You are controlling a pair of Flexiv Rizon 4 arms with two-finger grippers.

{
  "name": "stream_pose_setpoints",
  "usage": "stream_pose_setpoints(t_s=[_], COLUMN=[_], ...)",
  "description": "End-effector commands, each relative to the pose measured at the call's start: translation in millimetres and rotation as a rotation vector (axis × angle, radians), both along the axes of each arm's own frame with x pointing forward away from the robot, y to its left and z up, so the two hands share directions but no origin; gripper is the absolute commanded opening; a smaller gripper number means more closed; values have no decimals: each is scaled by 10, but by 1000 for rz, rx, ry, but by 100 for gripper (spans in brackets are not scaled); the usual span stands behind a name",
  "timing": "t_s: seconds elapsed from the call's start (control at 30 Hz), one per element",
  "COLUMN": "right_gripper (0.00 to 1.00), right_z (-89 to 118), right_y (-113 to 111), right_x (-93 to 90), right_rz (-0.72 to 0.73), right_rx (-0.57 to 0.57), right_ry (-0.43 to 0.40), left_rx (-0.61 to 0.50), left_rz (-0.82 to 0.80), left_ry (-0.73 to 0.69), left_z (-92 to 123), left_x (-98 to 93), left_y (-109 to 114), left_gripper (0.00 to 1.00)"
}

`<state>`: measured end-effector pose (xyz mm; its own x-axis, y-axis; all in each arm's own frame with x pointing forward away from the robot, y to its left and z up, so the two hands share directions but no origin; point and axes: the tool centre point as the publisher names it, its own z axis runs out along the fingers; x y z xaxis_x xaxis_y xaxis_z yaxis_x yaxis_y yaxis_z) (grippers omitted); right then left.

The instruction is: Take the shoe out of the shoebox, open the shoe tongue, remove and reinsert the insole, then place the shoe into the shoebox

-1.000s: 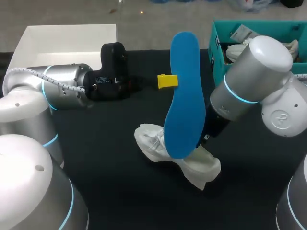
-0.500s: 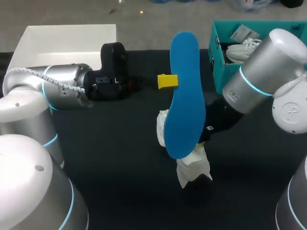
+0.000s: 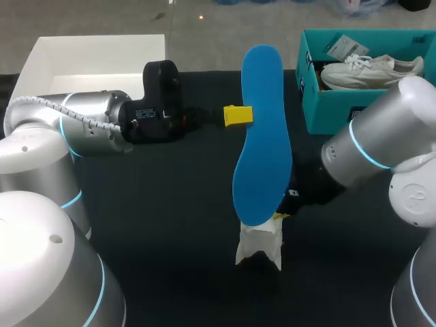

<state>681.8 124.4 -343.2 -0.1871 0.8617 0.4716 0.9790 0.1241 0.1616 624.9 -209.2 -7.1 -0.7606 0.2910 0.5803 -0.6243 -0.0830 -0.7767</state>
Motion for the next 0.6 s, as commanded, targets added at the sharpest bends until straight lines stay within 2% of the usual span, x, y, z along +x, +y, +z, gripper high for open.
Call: stream_pose_setpoints(t_s=[0.03, 0.33, 0.6], right_gripper=[0, 0, 0], right_z=[42, -4, -229], right_y=[140, 165, 170], right_x=[-16, 66, 116], right_rz=[3, 6, -42], right_rx=[-73, -81, -100], right_ry=[-82, -94, -110], left_rx=[-2, -2, -2], left_rz=[1, 1, 1], left_ry=[0, 0, 0], left_z=[-5, -5, -5], left_x=[-3, -3, -3], left_y=[-3, -3, -3], left_gripper=[0, 0, 0])
